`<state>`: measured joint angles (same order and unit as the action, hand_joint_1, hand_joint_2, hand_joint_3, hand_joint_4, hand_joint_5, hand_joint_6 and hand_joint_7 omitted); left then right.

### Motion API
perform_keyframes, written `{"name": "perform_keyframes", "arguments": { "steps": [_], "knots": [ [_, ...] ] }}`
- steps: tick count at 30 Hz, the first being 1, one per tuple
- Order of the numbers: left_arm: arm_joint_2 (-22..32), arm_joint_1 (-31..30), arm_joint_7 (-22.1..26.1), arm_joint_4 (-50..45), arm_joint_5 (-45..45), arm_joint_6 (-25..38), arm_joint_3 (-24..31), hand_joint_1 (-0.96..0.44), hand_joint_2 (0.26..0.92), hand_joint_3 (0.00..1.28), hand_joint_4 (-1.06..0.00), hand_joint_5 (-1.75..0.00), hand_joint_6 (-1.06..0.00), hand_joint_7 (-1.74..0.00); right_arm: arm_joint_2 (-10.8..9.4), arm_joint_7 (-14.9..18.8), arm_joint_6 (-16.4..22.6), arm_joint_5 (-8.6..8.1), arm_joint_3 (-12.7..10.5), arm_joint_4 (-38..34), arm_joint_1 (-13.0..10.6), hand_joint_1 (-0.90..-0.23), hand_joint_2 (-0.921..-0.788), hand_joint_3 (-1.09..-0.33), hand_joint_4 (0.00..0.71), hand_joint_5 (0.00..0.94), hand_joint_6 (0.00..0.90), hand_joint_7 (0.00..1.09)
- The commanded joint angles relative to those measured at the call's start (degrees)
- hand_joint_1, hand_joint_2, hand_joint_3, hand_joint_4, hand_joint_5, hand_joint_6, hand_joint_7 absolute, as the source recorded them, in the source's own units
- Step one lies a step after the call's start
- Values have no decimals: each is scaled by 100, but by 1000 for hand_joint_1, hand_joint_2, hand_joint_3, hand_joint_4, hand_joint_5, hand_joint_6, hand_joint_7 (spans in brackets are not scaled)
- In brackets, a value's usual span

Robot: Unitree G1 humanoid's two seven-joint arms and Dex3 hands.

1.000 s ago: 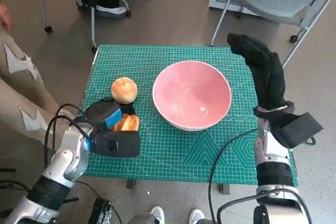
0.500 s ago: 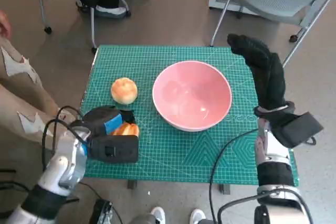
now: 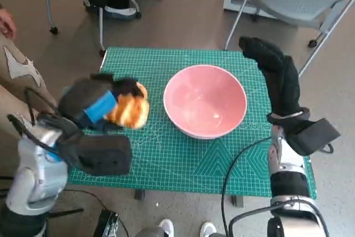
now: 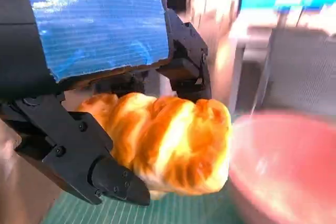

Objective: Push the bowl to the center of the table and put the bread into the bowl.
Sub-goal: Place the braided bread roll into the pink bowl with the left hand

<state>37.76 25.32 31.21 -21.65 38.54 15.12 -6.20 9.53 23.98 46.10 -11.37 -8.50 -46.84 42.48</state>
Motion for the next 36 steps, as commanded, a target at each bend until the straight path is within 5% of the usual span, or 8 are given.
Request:
{"name": "perform_keyframes", "arguments": {
  "steps": [1,19,36],
  "knots": [
    [-81,248,21,3,92,53,-104,4,864,81,-811,-1116,-724,-991,-30,82,-30,-9,8,-164,23,-667,-921,-855,166,0,-1,452],
    [-404,1198,222,550,197,111,-589,5,861,93,-773,-1214,-765,-885,9,111,2,-15,-30,-116,-53,-663,-921,-857,164,0,-1,451],
    [-1741,3223,-309,3334,413,-502,-1727,2,917,40,-754,-1152,-637,-1106,23,-100,-60,83,-39,150,-318,-671,-921,-855,167,1,-1,450]
  ]
}}
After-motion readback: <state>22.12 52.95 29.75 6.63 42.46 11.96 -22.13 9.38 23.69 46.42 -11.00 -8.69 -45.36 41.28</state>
